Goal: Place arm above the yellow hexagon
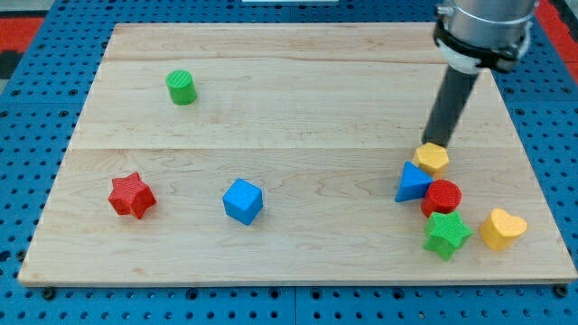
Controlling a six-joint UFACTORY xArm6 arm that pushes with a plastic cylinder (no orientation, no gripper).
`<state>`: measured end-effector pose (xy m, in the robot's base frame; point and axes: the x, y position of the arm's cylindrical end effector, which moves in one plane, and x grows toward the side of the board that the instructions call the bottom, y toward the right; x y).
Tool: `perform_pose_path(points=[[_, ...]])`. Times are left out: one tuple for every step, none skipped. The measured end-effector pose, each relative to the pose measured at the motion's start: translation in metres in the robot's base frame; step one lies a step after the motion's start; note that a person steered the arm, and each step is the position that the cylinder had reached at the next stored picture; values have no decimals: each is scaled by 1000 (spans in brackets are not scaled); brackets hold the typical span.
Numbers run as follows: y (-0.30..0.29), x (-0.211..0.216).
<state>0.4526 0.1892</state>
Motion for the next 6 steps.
perform_pose_path(points=[[27, 45], [44, 75], [45, 75], [44, 35], [32, -44], [0, -88]])
